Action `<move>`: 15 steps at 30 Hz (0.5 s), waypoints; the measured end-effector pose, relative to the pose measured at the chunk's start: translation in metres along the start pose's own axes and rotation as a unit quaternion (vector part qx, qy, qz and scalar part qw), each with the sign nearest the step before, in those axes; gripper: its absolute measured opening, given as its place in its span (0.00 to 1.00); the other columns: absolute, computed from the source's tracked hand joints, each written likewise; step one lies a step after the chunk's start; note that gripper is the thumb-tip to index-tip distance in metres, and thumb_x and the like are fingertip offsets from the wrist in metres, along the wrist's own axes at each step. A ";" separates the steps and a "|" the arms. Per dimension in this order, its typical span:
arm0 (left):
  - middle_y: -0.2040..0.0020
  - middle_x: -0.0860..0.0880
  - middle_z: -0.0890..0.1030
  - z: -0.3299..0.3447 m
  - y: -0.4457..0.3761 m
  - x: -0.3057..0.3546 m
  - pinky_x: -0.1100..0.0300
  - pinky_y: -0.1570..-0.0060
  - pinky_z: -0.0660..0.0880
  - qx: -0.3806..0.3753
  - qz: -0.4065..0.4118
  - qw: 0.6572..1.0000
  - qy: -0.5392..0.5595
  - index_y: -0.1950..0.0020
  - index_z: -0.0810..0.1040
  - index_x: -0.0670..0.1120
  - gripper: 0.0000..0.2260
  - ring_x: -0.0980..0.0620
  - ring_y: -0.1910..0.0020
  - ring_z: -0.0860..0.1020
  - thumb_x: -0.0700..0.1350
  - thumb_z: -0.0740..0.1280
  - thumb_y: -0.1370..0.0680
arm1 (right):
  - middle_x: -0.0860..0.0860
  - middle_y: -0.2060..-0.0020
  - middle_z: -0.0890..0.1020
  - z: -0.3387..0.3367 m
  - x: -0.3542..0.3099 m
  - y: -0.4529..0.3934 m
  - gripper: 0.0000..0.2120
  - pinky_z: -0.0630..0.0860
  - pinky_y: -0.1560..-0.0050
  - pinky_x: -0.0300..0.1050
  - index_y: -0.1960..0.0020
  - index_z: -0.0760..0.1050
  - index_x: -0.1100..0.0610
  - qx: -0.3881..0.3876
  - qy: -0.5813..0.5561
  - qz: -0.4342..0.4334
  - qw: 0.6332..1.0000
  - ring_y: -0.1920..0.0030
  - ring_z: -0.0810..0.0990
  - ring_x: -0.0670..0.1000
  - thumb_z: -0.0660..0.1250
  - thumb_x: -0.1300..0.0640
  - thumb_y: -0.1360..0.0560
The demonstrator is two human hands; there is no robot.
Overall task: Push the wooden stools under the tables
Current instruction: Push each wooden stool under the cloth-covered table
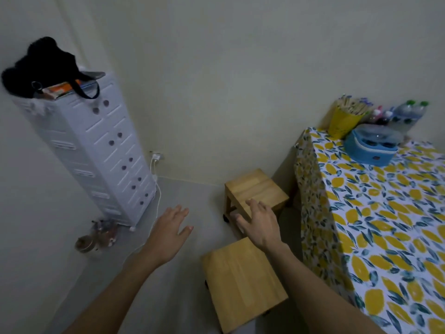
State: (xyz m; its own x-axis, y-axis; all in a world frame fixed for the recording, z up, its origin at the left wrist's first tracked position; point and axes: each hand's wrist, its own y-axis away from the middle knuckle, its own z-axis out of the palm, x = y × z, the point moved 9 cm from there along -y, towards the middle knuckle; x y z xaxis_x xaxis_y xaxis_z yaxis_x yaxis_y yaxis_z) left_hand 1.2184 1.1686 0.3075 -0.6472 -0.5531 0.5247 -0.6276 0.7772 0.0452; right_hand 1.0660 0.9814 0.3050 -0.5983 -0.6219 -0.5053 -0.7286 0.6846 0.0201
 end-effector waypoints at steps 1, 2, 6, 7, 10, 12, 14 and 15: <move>0.23 0.46 0.58 0.001 -0.021 -0.007 0.51 0.26 0.52 -0.011 0.013 1.000 0.001 0.26 0.62 0.47 0.24 0.46 0.24 0.54 0.51 0.61 0.21 | 0.55 0.33 0.73 0.007 0.000 -0.013 0.25 0.61 0.30 0.55 0.31 0.65 0.53 0.001 -0.003 0.014 1.000 0.29 0.63 0.57 0.59 0.41 0.23; 0.23 0.46 0.58 0.000 -0.043 -0.012 0.51 0.26 0.51 -0.022 0.031 0.999 -0.002 0.26 0.61 0.47 0.24 0.47 0.24 0.54 0.51 0.60 0.21 | 0.54 0.31 0.71 0.013 0.000 -0.027 0.26 0.60 0.29 0.56 0.30 0.64 0.52 0.001 -0.004 0.028 1.000 0.28 0.61 0.57 0.58 0.40 0.23; 0.23 0.47 0.55 -0.004 -0.129 -0.031 0.57 0.28 0.47 -0.071 0.106 0.992 -0.008 0.25 0.59 0.47 0.25 0.48 0.24 0.50 0.51 0.59 0.20 | 0.54 0.27 0.66 0.037 -0.005 -0.081 0.28 0.56 0.27 0.58 0.27 0.61 0.53 0.021 -0.016 0.098 0.995 0.25 0.57 0.57 0.58 0.41 0.23; 0.23 0.47 0.55 -0.003 -0.148 -0.038 0.58 0.28 0.47 -0.093 0.120 0.988 -0.005 0.25 0.58 0.46 0.25 0.48 0.23 0.49 0.51 0.59 0.20 | 0.54 0.27 0.66 0.041 -0.007 -0.093 0.28 0.56 0.27 0.57 0.27 0.60 0.53 0.028 -0.019 0.119 0.992 0.25 0.56 0.57 0.58 0.42 0.23; 0.23 0.48 0.54 0.002 -0.202 -0.057 0.59 0.29 0.46 -0.149 0.168 0.974 -0.014 0.24 0.58 0.47 0.27 0.49 0.23 0.48 0.54 0.58 0.21 | 0.53 0.26 0.65 0.056 -0.010 -0.121 0.29 0.56 0.26 0.56 0.26 0.59 0.53 0.041 -0.035 0.172 0.984 0.25 0.55 0.56 0.58 0.41 0.23; 0.23 0.47 0.55 0.012 -0.238 -0.065 0.59 0.28 0.46 -0.185 0.195 0.962 -0.037 0.24 0.57 0.47 0.29 0.49 0.24 0.49 0.58 0.56 0.22 | 0.53 0.26 0.63 0.068 -0.006 -0.135 0.30 0.55 0.26 0.56 0.26 0.58 0.53 0.041 -0.039 0.210 0.976 0.25 0.54 0.56 0.57 0.40 0.23; 0.23 0.46 0.55 0.024 -0.268 -0.065 0.57 0.27 0.47 -0.219 0.217 0.950 -0.055 0.24 0.57 0.46 0.31 0.48 0.24 0.49 0.59 0.54 0.25 | 0.53 0.26 0.63 0.080 0.003 -0.144 0.31 0.55 0.26 0.54 0.25 0.58 0.53 0.043 -0.033 0.247 0.967 0.24 0.54 0.55 0.56 0.39 0.23; 0.23 0.46 0.54 0.032 -0.282 -0.064 0.56 0.27 0.47 -0.235 0.227 0.943 -0.057 0.24 0.56 0.46 0.31 0.47 0.23 0.48 0.59 0.54 0.25 | 0.53 0.25 0.63 0.085 0.009 -0.149 0.31 0.55 0.26 0.54 0.25 0.57 0.54 0.047 -0.033 0.266 0.962 0.24 0.54 0.55 0.56 0.39 0.23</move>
State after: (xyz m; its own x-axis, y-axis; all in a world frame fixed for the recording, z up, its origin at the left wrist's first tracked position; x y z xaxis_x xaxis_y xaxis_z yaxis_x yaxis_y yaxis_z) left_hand 1.4232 0.9753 0.2343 -0.8624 -0.1382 0.4870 -0.0301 0.9743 0.2233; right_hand 1.1975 0.9064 0.2240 -0.8535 -0.1503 -0.4990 -0.2902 0.9324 0.2155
